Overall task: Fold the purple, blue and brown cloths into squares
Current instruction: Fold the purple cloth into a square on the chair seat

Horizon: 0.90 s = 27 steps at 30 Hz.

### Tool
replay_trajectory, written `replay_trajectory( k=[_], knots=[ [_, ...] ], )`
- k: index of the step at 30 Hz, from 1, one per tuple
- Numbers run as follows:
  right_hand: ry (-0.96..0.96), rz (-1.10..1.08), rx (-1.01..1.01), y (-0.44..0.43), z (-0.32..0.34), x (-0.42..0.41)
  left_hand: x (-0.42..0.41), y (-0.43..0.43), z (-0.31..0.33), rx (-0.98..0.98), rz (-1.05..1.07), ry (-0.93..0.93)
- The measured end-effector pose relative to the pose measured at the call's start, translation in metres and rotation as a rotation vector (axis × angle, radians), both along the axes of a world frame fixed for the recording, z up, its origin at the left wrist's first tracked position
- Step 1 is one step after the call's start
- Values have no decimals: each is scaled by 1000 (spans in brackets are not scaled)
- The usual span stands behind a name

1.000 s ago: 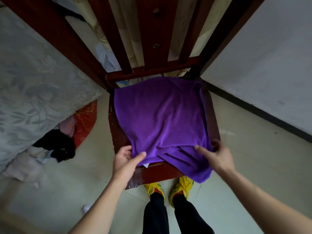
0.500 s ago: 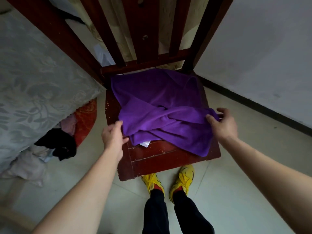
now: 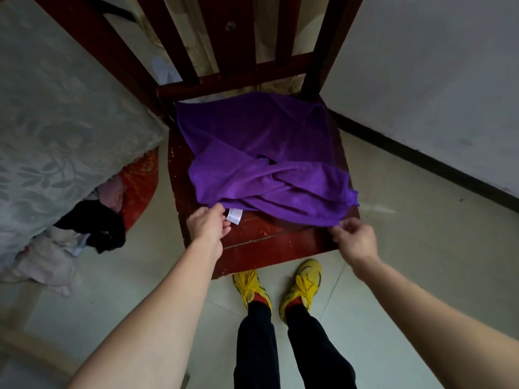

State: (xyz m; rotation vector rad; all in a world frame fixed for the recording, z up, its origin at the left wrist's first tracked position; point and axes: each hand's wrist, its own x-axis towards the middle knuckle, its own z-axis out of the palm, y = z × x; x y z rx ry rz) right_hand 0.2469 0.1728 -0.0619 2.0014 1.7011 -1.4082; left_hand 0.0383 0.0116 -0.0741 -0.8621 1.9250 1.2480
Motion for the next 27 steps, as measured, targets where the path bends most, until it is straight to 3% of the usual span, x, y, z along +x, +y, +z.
replay_trajectory(
  k=[4,8,11,18,23,27],
  knots=[
    [293,-567,-87,20,29,-4,17,-31,17,97,220,-145],
    [377,-834,-130,37,54,-4,28,-63,32,150,494,-216],
    [348,-851,-183,39,58,0,34,-70,50,127,538,-230],
    [314,-599,-178,33,62,-12,61,-80,62,175,489,-283],
    [350,-664,-389,19,39,-2,78,-86,67,248,467,-345],
    [159,-731,-223,-8,10,8,75,-85,60,292,413,-341]
  ],
)
